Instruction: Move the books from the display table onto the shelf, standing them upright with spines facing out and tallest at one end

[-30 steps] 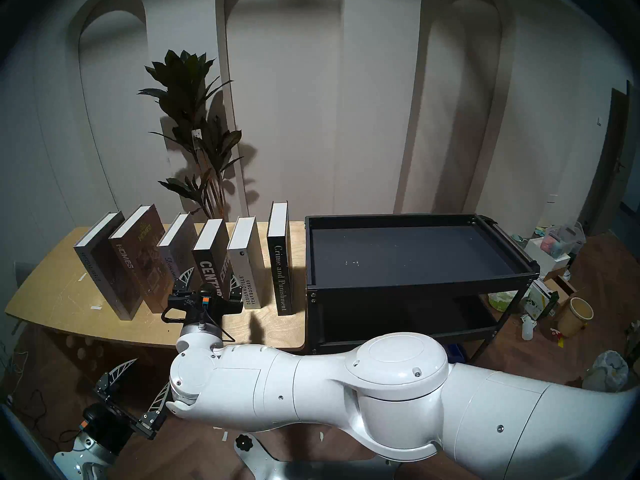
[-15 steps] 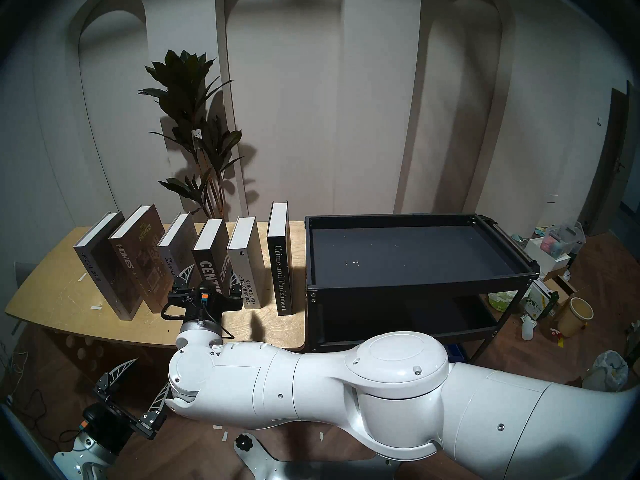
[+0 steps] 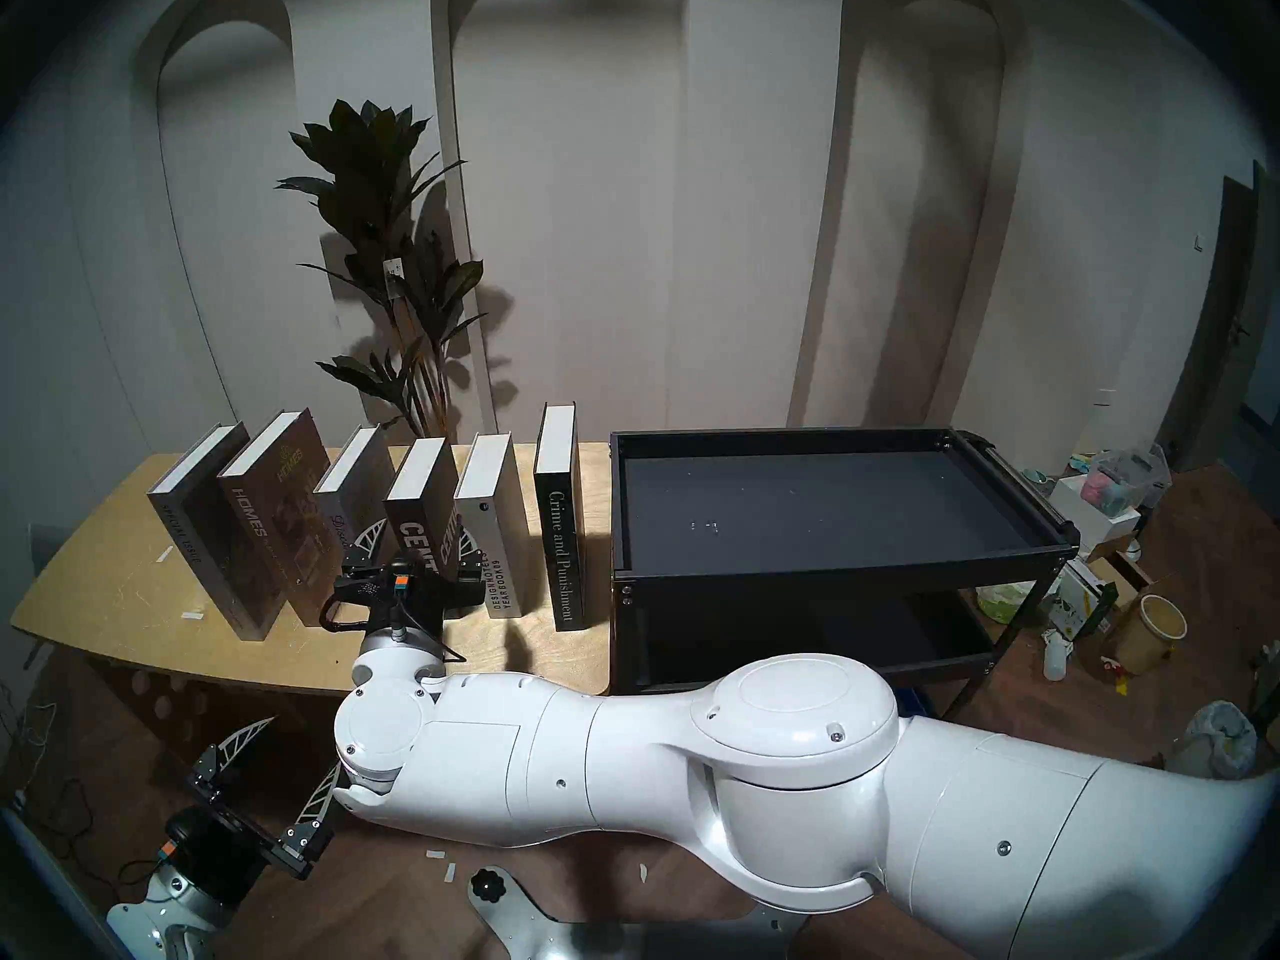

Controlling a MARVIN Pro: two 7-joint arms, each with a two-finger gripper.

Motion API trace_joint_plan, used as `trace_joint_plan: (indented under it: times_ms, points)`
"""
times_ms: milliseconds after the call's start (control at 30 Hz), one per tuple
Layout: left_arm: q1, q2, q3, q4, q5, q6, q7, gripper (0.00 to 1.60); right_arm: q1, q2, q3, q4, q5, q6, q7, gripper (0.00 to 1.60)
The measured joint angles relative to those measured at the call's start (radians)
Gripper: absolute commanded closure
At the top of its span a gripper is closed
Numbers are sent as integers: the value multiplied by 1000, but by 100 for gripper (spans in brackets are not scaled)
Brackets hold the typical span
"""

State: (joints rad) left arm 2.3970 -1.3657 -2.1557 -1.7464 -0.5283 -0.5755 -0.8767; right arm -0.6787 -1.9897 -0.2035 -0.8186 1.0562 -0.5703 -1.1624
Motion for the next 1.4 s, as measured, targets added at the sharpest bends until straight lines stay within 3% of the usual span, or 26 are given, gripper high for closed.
trace_joint_plan:
  times_ms: [1400]
  points:
    - [-1, 0, 1, 2, 0, 0, 0, 0, 30, -1, 22, 41, -50, 167, 114, 0]
